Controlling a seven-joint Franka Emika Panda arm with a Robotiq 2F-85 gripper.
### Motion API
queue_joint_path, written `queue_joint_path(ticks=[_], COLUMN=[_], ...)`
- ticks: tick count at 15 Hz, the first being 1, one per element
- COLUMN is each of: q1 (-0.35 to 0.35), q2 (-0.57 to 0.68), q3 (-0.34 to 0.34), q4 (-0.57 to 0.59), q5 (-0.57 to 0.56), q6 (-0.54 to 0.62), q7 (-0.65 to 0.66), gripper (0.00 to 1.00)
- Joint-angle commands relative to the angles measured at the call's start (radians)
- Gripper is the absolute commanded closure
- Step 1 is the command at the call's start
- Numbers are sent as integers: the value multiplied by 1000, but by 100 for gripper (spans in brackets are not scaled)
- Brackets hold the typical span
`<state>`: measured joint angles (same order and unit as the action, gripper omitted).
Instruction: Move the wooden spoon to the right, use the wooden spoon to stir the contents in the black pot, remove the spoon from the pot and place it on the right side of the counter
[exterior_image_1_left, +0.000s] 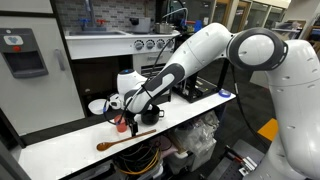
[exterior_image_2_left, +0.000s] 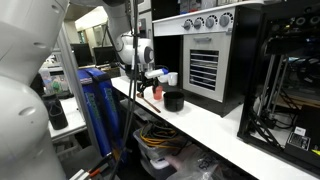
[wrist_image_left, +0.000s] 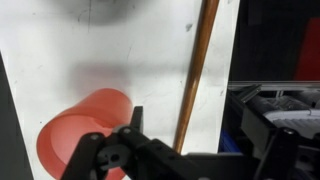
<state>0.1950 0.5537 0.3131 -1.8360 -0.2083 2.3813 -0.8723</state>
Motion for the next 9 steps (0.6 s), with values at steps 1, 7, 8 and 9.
queue_joint_path(ticks=[1, 7, 8, 9], q1=[9, 17, 17, 18], q2=[9, 11, 11, 11], q3=[3, 2, 2, 1], q4=[40, 54, 55, 56], q5=[7, 9, 9, 9], q6=[-36, -38, -38, -38], q7=[-44, -58, -58, -59], gripper=[0, 0, 0, 0])
